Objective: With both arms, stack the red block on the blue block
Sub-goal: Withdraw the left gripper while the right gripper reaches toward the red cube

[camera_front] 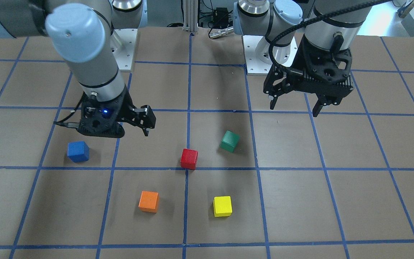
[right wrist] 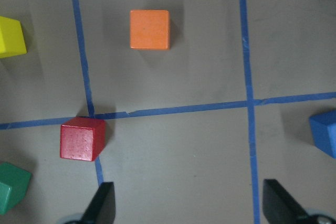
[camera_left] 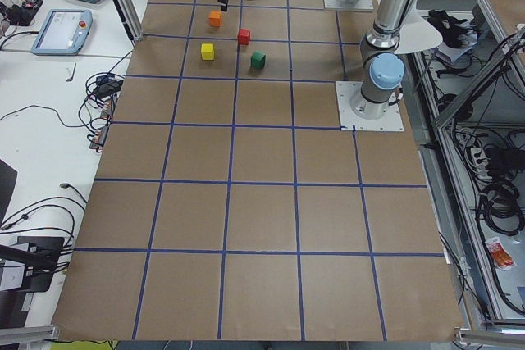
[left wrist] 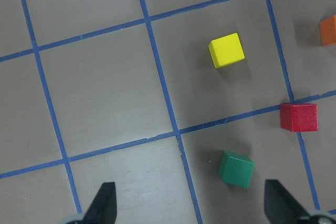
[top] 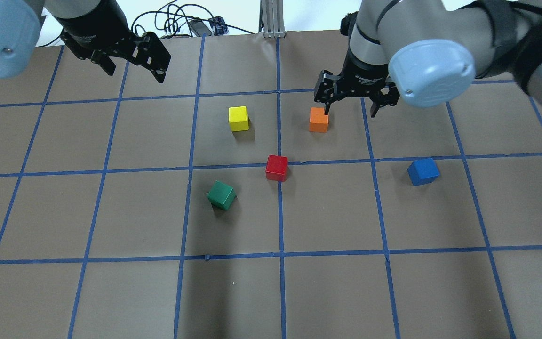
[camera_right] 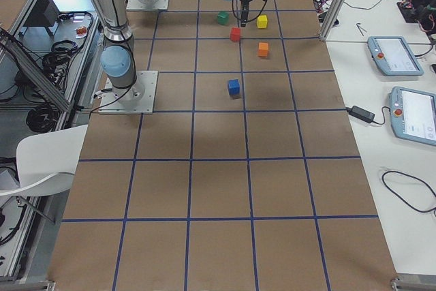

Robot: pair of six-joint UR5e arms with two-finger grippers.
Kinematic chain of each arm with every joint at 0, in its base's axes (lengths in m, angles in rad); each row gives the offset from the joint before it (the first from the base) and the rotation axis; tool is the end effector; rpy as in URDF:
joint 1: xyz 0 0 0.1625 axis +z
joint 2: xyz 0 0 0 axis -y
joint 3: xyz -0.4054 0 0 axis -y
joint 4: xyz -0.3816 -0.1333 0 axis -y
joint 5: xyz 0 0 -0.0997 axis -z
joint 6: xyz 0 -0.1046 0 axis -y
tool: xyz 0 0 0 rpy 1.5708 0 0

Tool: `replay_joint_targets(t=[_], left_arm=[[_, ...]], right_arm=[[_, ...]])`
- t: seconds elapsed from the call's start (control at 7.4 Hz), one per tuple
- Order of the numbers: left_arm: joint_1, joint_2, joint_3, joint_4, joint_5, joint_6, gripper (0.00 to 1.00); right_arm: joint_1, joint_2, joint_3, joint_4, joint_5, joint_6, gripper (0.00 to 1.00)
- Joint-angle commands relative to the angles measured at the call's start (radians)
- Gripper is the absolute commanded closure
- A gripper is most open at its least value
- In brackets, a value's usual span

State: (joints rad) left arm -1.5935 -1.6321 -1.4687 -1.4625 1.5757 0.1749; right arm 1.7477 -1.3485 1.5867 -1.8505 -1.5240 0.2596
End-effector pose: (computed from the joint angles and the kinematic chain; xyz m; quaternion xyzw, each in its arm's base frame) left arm -0.1446 -0.5171 0.4941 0.0982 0.9924 -0.0741 0.0081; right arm 0.2353 -0.5310 0.3676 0.0408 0.9987 -0.0152 0.0273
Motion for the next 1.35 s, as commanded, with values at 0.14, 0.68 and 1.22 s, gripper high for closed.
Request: replay_joint_targets(t=[0.14,0.68,1.22], left_arm=[[0.006,0.047,-0.053,0.004,0.006,-0.055,0.0],[0.009,0.034,-0.032,-0.044,0.003,-0.068,0.0],[0.009,0.038,-0.035,-0.033,0.0,-0.068,0.0]], right_arm=[[0.114,0.147,0.001,-0.148,0.002,0.116,0.0],[0.154,0.261,-0.001,-0.193,0.112,0.204,0.0],[0.154,0.342,0.001,-0.196,0.125,0.21,0.0]])
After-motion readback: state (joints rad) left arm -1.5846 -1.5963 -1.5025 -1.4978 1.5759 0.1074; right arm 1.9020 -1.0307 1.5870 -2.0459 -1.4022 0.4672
